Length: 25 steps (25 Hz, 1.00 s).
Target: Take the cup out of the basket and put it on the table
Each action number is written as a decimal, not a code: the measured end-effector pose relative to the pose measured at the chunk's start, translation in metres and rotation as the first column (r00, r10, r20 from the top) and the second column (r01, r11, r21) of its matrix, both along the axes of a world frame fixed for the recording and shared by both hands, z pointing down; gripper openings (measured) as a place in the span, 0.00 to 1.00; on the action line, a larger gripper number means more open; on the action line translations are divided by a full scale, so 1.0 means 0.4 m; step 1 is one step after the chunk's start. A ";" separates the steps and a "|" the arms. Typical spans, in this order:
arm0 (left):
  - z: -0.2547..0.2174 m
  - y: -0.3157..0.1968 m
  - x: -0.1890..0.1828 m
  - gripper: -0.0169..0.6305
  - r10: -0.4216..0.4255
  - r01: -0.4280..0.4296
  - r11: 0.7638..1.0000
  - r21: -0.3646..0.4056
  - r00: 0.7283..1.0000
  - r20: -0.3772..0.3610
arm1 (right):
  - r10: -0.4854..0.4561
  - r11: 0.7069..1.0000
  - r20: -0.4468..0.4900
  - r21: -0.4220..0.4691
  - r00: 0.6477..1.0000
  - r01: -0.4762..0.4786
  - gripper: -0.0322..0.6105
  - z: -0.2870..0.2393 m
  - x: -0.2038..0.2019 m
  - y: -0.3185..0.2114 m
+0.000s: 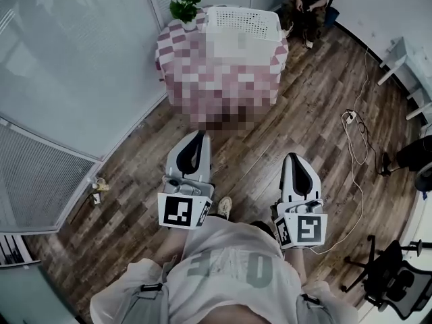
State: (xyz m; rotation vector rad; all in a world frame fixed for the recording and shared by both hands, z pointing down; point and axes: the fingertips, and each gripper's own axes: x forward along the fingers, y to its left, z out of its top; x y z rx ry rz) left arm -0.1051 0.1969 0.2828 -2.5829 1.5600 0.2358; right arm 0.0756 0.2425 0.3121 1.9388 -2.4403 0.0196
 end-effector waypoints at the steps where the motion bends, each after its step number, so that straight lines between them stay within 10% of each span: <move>1: 0.009 -0.022 -0.010 0.03 0.003 -0.003 1.000 -0.014 1.000 0.003 | 0.003 1.000 0.004 0.000 1.000 -0.003 0.07 0.003 -0.013 -0.026; 25: -0.029 -0.519 0.120 0.03 -0.046 0.046 0.999 0.009 0.998 0.036 | -0.087 0.996 0.084 0.025 0.993 0.085 0.07 0.009 0.081 -0.537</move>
